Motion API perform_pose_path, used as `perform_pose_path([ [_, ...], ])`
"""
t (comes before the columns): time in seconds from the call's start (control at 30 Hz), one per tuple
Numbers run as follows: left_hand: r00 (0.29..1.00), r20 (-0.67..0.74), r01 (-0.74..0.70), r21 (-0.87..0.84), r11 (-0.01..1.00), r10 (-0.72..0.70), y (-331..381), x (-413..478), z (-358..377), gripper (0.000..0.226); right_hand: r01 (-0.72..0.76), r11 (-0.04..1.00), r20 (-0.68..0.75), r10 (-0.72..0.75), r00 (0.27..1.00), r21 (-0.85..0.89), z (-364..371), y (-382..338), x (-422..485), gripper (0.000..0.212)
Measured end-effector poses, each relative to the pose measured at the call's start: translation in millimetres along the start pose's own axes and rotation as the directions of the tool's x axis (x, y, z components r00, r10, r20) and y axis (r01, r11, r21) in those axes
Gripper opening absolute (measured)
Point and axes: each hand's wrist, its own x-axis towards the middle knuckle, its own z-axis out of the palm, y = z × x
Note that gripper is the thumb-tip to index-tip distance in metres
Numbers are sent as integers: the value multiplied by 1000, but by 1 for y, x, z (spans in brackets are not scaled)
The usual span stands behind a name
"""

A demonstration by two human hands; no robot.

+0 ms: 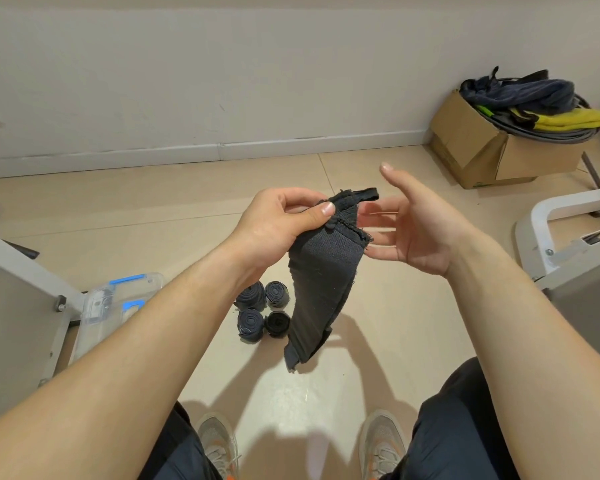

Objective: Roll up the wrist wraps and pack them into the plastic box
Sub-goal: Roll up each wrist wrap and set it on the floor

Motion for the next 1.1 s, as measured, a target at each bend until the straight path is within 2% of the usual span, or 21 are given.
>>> perform_pose_path([
  [0.07,1000,-3,0,-13,1000,0,-1,1,-1,5,-3,1000,63,4,998,-13,3,2,-2,50],
  [0.17,1000,-12,-2,-22,1000,2,-1,1,1,4,125,991,105,-130,986,56,11,6,-1,30],
  [0.27,996,-83,-14,-8,1000,13,-2,1,4,3,328,944,19,-329,944,48,21,9,2,14],
  [0.3,992,-124,-19,-2,1000,18,-4,2,5,3,403,915,-41,-403,914,8,24,10,2,10],
  [0.37,978,-208,-31,9,999,32,-7,4,6,9,543,824,-148,-565,812,-162,30,13,3,19],
  [0.43,965,-258,-37,15,999,40,-10,6,7,11,621,710,-145,-689,710,-332,36,17,4,26],
  [0.5,960,-276,-37,21,999,41,-10,6,8,11,647,647,-85,-731,677,-405,40,20,3,24],
  [0.63,955,-297,-23,2,1000,23,-10,6,8,12,661,598,16,-736,677,-453,40,21,3,18],
  [0.73,952,-306,-18,5,1000,18,-7,5,8,12,663,651,80,-688,721,-370,39,21,1,17],
  [0.87,954,-299,-31,-2,1000,29,-3,2,7,13,643,697,59,-662,747,-317,40,20,0,7],
  [1.0,952,-301,-49,37,998,58,-4,0,10,21,618,739,14,-639,769,-269,41,21,1,22],
  [1.1,957,-280,-65,42,997,74,-5,-2,10,18,595,776,-8,-610,792,-212,40,19,1,23],
])
